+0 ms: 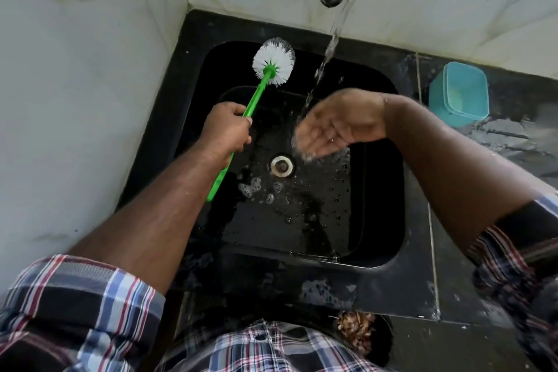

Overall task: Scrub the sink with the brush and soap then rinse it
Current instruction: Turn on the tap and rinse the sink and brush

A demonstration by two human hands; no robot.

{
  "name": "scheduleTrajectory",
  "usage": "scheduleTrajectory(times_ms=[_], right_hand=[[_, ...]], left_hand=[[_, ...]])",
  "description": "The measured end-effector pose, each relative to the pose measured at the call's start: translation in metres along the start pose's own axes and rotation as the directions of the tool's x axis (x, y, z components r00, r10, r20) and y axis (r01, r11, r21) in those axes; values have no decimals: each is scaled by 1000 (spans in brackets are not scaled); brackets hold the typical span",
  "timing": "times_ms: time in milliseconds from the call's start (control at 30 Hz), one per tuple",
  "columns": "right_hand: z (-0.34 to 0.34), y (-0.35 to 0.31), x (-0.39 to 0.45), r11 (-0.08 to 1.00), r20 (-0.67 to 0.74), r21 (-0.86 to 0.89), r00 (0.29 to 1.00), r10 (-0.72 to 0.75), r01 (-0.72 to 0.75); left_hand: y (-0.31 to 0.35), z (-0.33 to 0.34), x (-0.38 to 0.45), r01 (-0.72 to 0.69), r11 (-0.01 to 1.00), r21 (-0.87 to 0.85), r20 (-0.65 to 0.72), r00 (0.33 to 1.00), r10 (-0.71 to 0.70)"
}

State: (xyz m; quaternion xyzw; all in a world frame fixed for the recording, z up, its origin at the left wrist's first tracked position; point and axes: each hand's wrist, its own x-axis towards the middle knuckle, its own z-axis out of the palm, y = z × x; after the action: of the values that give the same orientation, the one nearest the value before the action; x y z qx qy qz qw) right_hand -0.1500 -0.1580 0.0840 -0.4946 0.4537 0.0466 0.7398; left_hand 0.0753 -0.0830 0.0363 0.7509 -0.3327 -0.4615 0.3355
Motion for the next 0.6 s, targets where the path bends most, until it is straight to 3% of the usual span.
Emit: scheduleTrajectory(times_ms=[33,100,200,300,433,600], right_hand=[[-1,7,-5,998,18,-41,999,42,-41],[-5,16,-5,999,-84,19,996,38,-36],[-15,20,12,971,-351,210,936,-32,112],[-16,15,31,887,-474,386,879,-45,254],[-10,6,49,661,-485,651,874,-16,373],[-4,-5,58,341,-510,805,860,-21,485]], left_hand=[[-1,0,0,2,1000,-2,-2,1000,-2],[-1,-1,-1,5,1000,-4,-6,1000,-5],[-1,0,-3,0,1000,-3,-5,1000,0],[-1,0,-5,-1,1000,2,-5,1000,1],[-1,0,-7,-10,1000,-13,-1,1000,10],[-3,-1,-9,-8,1000,-21,-10,1000,8]])
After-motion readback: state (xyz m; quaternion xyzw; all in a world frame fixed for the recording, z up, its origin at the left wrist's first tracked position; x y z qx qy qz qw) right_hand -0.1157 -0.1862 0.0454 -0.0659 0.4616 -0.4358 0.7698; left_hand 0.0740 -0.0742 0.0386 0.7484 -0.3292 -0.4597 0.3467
